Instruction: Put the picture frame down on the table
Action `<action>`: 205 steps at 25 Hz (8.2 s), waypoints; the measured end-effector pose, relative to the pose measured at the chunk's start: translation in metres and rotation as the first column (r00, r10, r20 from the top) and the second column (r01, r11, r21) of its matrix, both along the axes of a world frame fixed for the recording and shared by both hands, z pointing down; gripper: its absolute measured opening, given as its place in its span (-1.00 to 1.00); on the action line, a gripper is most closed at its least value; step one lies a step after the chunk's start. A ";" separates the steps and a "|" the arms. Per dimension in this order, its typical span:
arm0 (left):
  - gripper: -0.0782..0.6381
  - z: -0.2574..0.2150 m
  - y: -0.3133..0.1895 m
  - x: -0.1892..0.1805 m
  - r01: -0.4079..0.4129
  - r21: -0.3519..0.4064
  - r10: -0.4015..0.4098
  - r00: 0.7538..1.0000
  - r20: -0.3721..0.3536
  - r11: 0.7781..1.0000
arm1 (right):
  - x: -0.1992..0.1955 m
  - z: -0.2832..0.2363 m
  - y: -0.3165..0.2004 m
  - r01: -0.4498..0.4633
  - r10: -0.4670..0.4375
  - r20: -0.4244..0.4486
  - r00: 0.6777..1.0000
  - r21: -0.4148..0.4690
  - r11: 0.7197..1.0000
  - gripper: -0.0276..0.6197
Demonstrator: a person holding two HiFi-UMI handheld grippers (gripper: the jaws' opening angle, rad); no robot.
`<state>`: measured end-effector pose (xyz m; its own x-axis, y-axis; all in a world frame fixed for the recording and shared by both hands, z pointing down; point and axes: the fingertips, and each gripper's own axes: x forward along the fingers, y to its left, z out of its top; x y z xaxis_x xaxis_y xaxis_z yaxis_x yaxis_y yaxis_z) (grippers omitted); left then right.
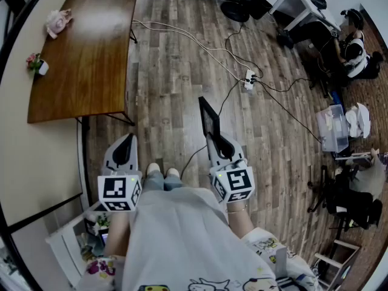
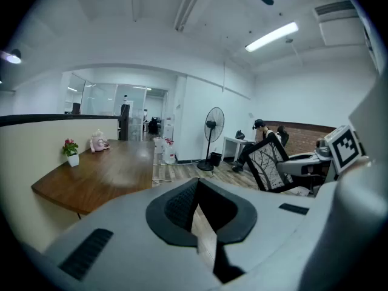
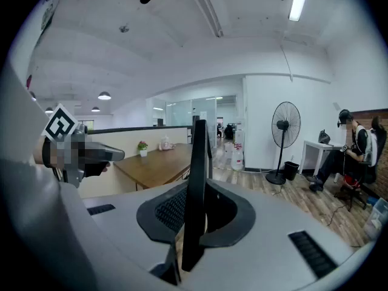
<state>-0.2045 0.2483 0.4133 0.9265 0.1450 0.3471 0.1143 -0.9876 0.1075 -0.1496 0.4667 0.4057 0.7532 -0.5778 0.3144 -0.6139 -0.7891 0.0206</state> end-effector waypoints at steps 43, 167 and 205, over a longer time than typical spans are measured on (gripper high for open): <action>-0.77 -0.003 -0.094 0.236 0.002 0.036 -0.002 1.000 -0.005 0.999 | 0.224 0.009 -0.078 -0.027 0.024 0.063 0.998 0.051 0.998 -0.80; -0.77 0.044 -0.299 0.071 0.999 0.002 -0.981 -0.036 0.190 -0.037 | 0.171 0.063 -0.582 0.971 -0.896 0.379 -0.230 0.153 -0.185 -0.79; -0.77 0.087 -0.307 0.060 0.999 -0.034 -0.966 -0.024 0.257 -0.034 | 0.124 0.154 -0.562 0.911 -0.567 0.746 -0.349 0.412 -0.018 -0.79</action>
<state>-0.1444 -0.0591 0.5000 0.1371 -0.8110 0.5688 -0.9848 -0.0496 0.1666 -0.0259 -0.0950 0.5602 -0.8584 -0.1577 0.4881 -0.5091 0.3788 -0.7729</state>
